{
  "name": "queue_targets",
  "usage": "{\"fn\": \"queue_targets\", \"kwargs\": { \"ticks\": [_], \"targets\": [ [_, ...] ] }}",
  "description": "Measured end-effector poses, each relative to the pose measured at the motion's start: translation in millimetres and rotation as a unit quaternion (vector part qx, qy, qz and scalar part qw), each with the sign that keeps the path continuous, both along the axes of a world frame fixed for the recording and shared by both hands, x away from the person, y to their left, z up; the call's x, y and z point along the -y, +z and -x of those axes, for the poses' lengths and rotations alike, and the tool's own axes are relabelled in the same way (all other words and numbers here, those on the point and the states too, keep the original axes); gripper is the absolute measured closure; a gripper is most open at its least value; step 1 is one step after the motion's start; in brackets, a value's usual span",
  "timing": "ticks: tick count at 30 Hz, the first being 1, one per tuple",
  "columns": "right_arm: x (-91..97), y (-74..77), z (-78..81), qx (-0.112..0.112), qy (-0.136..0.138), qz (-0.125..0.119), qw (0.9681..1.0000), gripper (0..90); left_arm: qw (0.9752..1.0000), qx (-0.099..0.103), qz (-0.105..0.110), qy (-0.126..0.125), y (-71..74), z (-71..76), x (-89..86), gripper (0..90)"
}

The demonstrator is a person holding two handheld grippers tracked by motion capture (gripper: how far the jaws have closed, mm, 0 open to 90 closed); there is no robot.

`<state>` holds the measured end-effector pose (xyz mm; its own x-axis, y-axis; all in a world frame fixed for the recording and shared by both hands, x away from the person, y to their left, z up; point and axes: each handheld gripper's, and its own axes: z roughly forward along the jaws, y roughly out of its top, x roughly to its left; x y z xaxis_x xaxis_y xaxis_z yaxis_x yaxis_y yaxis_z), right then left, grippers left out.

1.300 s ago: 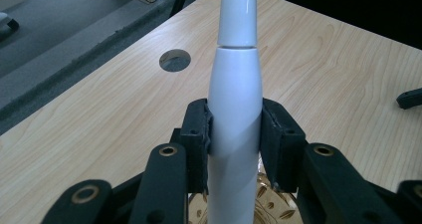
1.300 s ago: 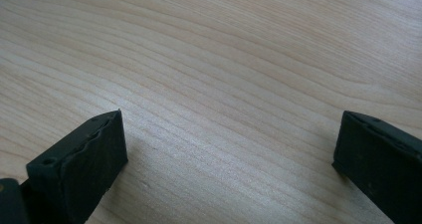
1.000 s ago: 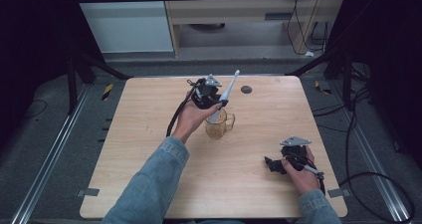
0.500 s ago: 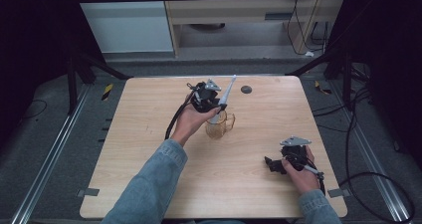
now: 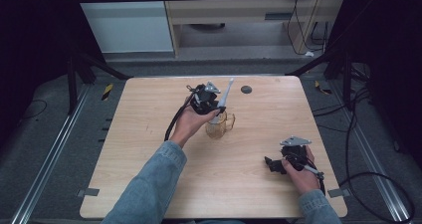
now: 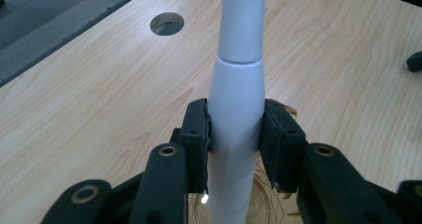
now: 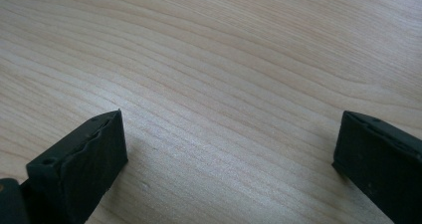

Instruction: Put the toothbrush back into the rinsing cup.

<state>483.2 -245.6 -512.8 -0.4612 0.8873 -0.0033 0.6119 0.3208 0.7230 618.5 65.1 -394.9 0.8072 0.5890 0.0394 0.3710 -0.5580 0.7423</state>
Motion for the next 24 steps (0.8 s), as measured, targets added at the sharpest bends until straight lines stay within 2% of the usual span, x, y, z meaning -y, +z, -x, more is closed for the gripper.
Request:
{"fn": "queue_targets", "kwargs": {
  "ticks": [16,24],
  "targets": [
    [0.0,-0.1,-0.1,0.000,0.000,0.001,1.0000,0.3,0.9999,-0.010,-0.008,0.005,-4.7,-0.7,-5.2,66.1],
    [0.0,0.0,0.0,0.000,0.000,0.000,1.0000,0.3,0.9999,-0.010,-0.003,0.007,-6.1,-0.8,-6.2,66.0]
  ]
}}
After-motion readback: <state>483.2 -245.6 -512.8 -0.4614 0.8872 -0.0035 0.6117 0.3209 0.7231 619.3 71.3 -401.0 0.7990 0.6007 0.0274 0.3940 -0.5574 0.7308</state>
